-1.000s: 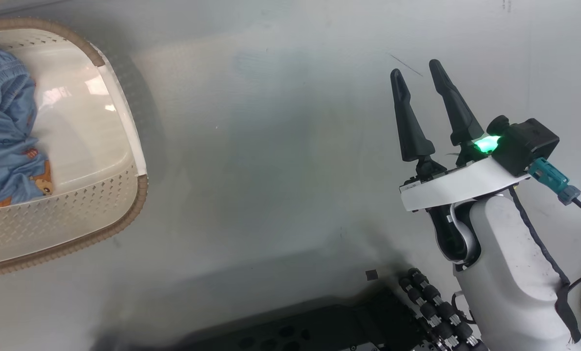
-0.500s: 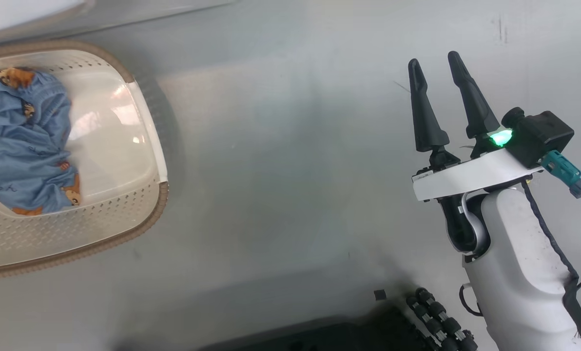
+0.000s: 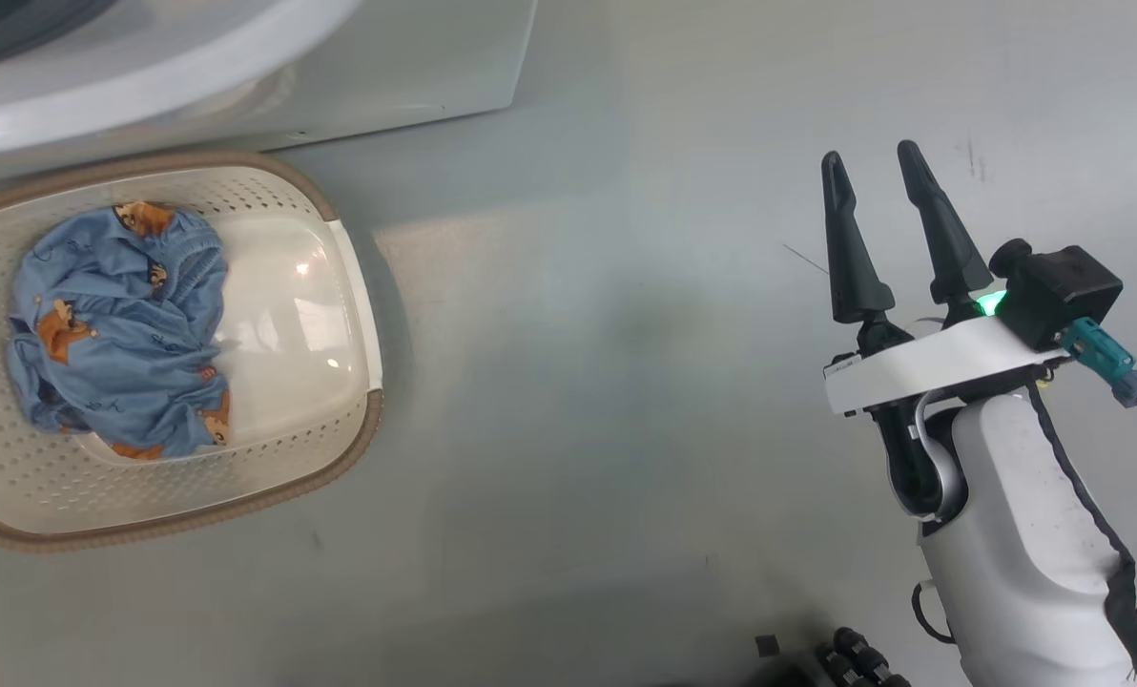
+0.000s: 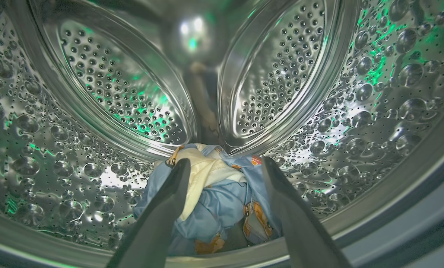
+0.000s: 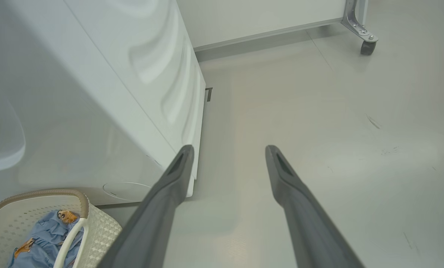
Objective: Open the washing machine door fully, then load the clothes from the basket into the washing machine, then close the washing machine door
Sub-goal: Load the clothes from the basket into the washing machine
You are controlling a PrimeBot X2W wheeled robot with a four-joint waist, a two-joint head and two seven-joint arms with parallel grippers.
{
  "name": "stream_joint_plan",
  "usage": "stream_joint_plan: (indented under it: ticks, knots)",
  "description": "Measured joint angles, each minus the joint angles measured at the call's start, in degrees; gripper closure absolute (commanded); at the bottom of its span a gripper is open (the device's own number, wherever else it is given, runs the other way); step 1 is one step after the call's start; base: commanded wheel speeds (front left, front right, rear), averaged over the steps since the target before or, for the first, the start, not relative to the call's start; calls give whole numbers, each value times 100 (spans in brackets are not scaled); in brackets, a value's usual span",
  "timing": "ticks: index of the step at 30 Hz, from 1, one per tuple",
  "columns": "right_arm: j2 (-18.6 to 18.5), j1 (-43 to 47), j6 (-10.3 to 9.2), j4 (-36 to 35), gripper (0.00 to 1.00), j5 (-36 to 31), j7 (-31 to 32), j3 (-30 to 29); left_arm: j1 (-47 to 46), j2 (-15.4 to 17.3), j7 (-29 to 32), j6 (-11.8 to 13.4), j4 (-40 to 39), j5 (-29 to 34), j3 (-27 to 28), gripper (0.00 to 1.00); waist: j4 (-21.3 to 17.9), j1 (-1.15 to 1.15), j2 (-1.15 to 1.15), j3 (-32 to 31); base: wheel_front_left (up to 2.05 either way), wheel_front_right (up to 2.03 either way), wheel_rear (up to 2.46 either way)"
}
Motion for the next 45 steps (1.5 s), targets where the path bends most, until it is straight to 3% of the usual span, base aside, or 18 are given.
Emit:
stream_joint_plan:
  ticks: [12, 26, 45]
  knots:
    - [0, 392, 0, 226, 0, -76, 0, -33, 1190, -309, -81, -1, 0, -80, 174, 0, 188, 0, 0, -892, 0, 0, 0]
    - [2, 970, 0, 454, 0, -86, 0, -46, 2694, -673, -80, -1, -846, 85, 927, 0, 304, 0, 0, -2009, 0, 0, 0]
    - [22, 1669, 0, 504, 0, -186, 0, -81, 4674, -1303, -77, -1, -1794, 666, 1255, 0, 332, 0, 0, -3373, 0, 0, 0]
